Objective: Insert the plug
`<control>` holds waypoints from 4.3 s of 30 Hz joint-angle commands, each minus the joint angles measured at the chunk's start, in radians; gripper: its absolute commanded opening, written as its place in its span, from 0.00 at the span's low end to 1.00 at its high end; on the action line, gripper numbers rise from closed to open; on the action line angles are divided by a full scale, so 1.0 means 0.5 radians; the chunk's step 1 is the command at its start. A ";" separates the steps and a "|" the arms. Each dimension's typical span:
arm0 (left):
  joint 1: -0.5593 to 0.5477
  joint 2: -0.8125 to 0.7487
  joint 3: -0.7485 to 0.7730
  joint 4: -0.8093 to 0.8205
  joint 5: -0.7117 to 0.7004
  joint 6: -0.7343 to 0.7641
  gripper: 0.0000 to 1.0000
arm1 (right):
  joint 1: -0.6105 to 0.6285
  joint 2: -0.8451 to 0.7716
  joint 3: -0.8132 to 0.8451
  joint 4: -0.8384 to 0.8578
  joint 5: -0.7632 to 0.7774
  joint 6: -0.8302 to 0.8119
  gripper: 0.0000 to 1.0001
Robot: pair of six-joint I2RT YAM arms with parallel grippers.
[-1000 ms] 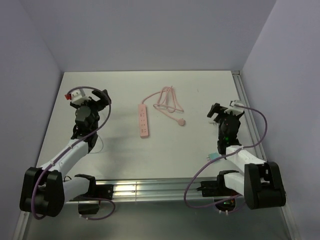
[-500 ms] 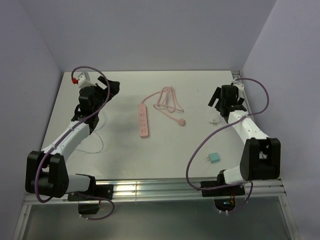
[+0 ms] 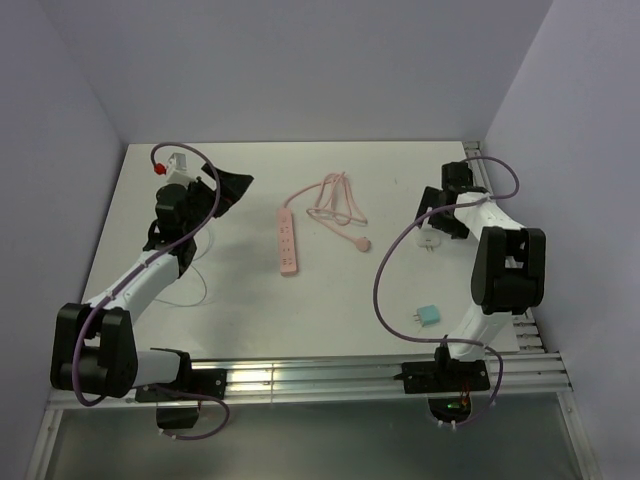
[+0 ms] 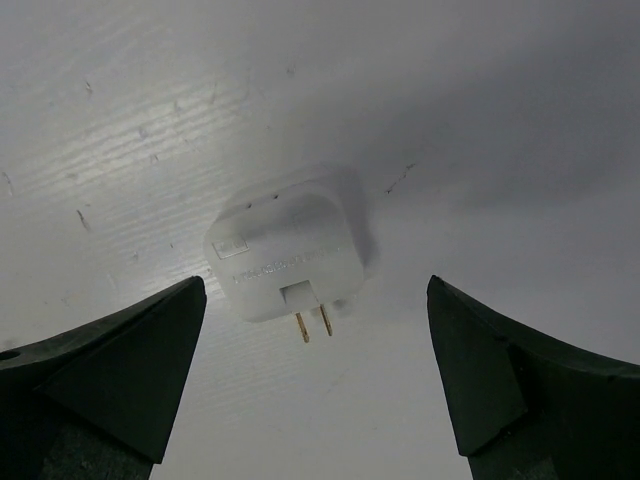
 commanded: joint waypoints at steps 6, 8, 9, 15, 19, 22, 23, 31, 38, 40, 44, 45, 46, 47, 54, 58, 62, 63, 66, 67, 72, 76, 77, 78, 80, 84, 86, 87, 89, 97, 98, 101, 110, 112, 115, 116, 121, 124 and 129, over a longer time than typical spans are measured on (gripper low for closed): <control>0.001 -0.058 -0.023 0.190 0.066 -0.029 0.93 | -0.007 0.132 0.097 -0.064 -0.173 -0.107 0.94; -0.002 -0.067 -0.026 0.187 0.072 -0.032 0.92 | 0.005 0.141 0.094 -0.046 -0.186 -0.113 0.94; -0.002 -0.073 -0.029 0.190 0.075 -0.032 0.92 | 0.008 0.156 0.097 -0.046 -0.183 -0.119 0.94; -0.030 -0.076 -0.026 0.193 0.087 -0.041 0.88 | 0.026 0.215 0.122 -0.052 -0.164 -0.123 0.92; -0.060 -0.082 -0.020 0.175 0.081 -0.047 0.83 | 0.036 0.248 0.149 -0.058 -0.158 -0.120 0.90; -0.085 -0.098 -0.020 0.159 0.066 -0.035 0.82 | 0.054 0.273 0.164 -0.067 -0.152 -0.120 0.88; -0.091 -0.101 -0.014 0.147 0.047 -0.032 0.81 | 0.063 0.285 0.168 -0.067 -0.149 -0.123 0.87; -0.177 -0.128 0.041 0.009 0.004 -0.007 0.73 | 0.112 0.258 0.128 -0.046 -0.057 -0.101 0.54; -0.315 -0.300 0.072 -0.147 -0.032 0.039 0.63 | 0.146 -0.005 0.017 0.056 -0.225 -0.003 0.00; -0.400 -0.361 0.057 -0.212 -0.063 0.094 0.58 | 0.210 -0.119 -0.089 0.132 -0.345 0.046 0.00; -0.572 -0.530 0.017 -0.322 -0.072 0.183 0.49 | 0.281 -0.640 -0.329 0.285 -0.489 0.263 0.00; -0.603 -0.552 -0.002 -0.316 -0.048 0.201 0.48 | 0.302 -0.747 -0.387 0.322 -0.532 0.322 0.00; -0.670 -0.576 -0.038 -0.304 -0.023 0.244 0.48 | 0.339 -0.949 -0.485 0.371 -0.596 0.386 0.00; -0.707 -0.628 -0.057 -0.298 0.001 0.269 0.48 | 0.358 -1.054 -0.535 0.402 -0.639 0.523 0.00; -1.201 -0.831 -0.229 -0.197 -0.323 0.496 0.59 | 0.591 -1.788 -0.839 0.611 -0.802 1.110 0.00; -1.557 -0.807 -0.296 -0.007 -0.489 0.585 0.68 | 0.775 -2.043 -0.958 0.706 -0.768 1.521 0.00; -1.836 -0.669 -0.281 0.174 -0.716 0.689 0.73 | 0.934 -2.126 -1.017 0.755 -0.723 1.788 0.00; -1.931 -0.635 -0.266 0.178 -0.805 0.726 0.74 | 0.959 -2.132 -1.032 0.740 -0.677 1.831 0.00; -2.097 -0.500 -0.150 0.187 -0.983 0.790 0.78 | 1.038 -2.172 -1.075 0.743 -0.612 1.979 0.00; -2.137 -0.439 -0.122 0.172 -1.026 0.803 0.79 | 1.060 -2.178 -1.084 0.755 -0.600 2.043 0.00; -2.236 -0.297 0.032 0.049 -1.269 0.800 0.80 | 1.250 -2.203 -1.103 0.774 -0.514 2.169 0.00; -2.236 -0.258 0.056 0.036 -1.370 0.797 0.81 | 1.385 -2.224 -1.087 0.734 -0.355 2.209 0.00; -2.233 -0.245 0.069 0.021 -1.391 0.803 0.81 | 1.407 -2.224 -1.090 0.734 -0.342 2.218 0.00; -2.236 -0.230 0.105 -0.003 -1.410 0.800 0.80 | 1.425 -2.212 -1.093 0.746 -0.339 2.243 0.00; -2.236 -0.196 0.133 -0.071 -1.480 0.791 0.79 | 1.462 -2.203 -1.106 0.776 -0.348 2.264 0.00; -2.230 -0.184 0.130 -0.074 -1.548 0.791 0.77 | 1.545 -2.172 -1.097 0.823 -0.311 2.295 0.00; -2.233 -0.184 0.130 -0.098 -1.597 0.781 0.75 | 1.591 -2.166 -1.081 0.826 -0.287 2.298 0.00; -2.230 -0.187 0.127 -0.099 -1.618 0.784 0.73 | 1.600 -2.163 -1.078 0.826 -0.278 2.301 0.00; -2.226 -0.202 0.127 -0.114 -1.646 0.791 0.71 | 1.634 -2.166 -1.075 0.835 -0.259 2.307 0.00; -2.202 -0.263 0.072 -0.071 -1.665 0.769 0.50 | 1.692 -2.154 -1.075 0.853 -0.265 2.313 0.00; -2.199 -0.270 0.066 -0.062 -1.655 0.766 0.47 | 1.695 -2.154 -1.081 0.862 -0.274 2.313 0.00; -2.184 -0.282 0.050 -0.056 -1.607 0.760 0.29 | 1.714 -2.138 -1.087 0.884 -0.287 2.298 0.00; -2.125 -0.398 -0.020 -0.031 -1.337 0.791 0.00 | 1.726 -2.123 -1.063 0.924 -0.397 2.047 0.25; -2.076 -0.462 -0.039 -0.074 -1.193 0.751 0.00 | 1.726 -2.141 -1.066 0.998 -0.510 1.875 0.74; -1.963 -0.549 -0.063 -0.153 -0.935 0.662 0.00 | 1.723 -2.181 -1.005 0.949 -0.505 1.676 0.94; -1.899 -0.564 -0.033 -0.221 -0.886 0.604 0.00 | 1.723 -2.209 -0.953 0.857 -0.486 1.614 0.96; -1.635 -0.662 0.032 -0.530 -0.313 0.472 0.00 | 1.720 -2.203 -0.772 0.611 -0.575 1.066 0.96; -1.493 -0.724 0.044 -0.617 -0.079 0.383 0.00 | 1.720 -2.166 -0.646 0.421 -0.560 0.823 0.85; -1.279 -0.760 0.017 -0.691 0.360 0.214 0.00 | 1.720 -2.086 -0.547 0.264 -0.648 0.605 0.76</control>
